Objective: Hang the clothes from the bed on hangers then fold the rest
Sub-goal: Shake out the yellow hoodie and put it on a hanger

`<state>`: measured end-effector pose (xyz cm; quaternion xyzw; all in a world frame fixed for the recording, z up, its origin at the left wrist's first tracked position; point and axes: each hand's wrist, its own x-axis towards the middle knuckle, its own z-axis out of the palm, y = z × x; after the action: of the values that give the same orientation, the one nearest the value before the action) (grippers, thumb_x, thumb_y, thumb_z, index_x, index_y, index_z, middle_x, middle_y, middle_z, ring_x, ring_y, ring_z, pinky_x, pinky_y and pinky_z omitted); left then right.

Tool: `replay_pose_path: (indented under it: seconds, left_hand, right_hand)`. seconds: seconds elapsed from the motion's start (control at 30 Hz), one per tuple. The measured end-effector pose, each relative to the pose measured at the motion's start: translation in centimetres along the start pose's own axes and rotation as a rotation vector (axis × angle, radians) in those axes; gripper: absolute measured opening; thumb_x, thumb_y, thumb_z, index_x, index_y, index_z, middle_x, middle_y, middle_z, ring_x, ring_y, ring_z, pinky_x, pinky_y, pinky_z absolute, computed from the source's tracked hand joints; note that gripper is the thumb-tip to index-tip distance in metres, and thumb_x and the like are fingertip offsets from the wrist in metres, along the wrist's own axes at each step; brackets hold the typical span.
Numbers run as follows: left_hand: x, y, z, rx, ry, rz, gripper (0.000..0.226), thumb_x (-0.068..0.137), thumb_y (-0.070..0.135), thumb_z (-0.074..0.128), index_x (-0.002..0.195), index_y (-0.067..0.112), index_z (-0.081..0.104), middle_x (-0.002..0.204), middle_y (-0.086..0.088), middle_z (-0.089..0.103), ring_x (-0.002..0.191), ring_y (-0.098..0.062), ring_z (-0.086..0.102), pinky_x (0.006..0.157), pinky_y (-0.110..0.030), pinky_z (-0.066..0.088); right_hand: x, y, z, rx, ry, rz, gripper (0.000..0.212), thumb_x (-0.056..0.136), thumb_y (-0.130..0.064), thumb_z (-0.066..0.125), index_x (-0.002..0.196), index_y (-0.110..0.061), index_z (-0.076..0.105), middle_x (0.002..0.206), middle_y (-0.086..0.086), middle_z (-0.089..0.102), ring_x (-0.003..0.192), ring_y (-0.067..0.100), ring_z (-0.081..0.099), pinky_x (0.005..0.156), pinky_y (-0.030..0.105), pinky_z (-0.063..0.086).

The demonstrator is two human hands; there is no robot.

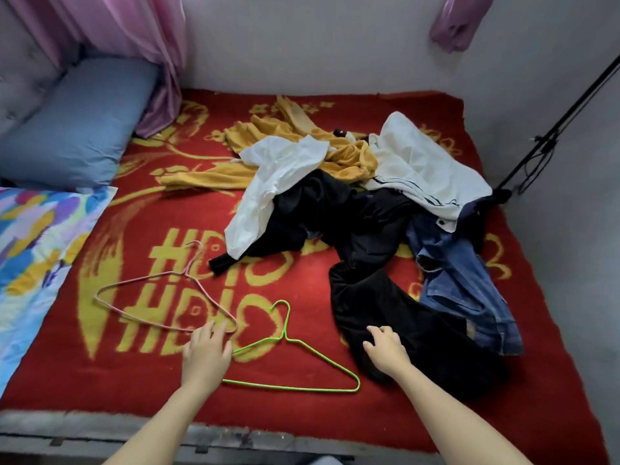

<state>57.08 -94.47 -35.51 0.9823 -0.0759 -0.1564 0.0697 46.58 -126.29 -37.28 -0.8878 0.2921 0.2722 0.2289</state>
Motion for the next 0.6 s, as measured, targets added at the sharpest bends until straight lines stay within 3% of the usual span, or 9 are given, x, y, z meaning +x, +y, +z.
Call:
replay_pose_path:
  seconds: [0.23,0.47,0.6]
  left_hand:
    - [3.7,3.6,-1.9,-0.037,0.019,0.071,0.048,0.097,0.032,0.043,0.144,0.023,0.035,0.149,-0.002,0.032,0.137,-0.020,0.026,0.107,-0.038,0.028]
    - [8.9,5.2,-7.7,-0.129,0.160,0.241,0.046,0.094,0.022,0.052,0.138,0.013,0.045,0.142,-0.008,0.043,0.132,-0.026,0.035,0.103,-0.043,0.033]
    - [11.6,4.0,-10.7,-0.209,0.229,0.248,0.042,0.091,0.018,0.057,0.132,0.008,0.052,0.135,-0.013,0.049,0.125,-0.032,0.041,0.096,-0.047,0.037]
  right_hand:
    - [1.8,0.6,-3.2,0.059,0.040,0.061,0.042,0.097,-0.027,0.040,0.138,-0.017,0.041,0.140,0.009,0.037,0.128,0.025,0.035,0.102,0.035,0.036]
    - [1.7,-2.3,-7.2,0.092,0.175,0.047,0.041,0.097,-0.025,0.040,0.138,-0.016,0.042,0.141,0.009,0.037,0.129,0.024,0.035,0.101,0.035,0.036]
    - [2.0,-6.0,-9.7,0.051,0.276,-0.002,0.040,0.098,-0.025,0.040,0.136,-0.016,0.043,0.140,0.008,0.038,0.128,0.023,0.036,0.102,0.034,0.035]
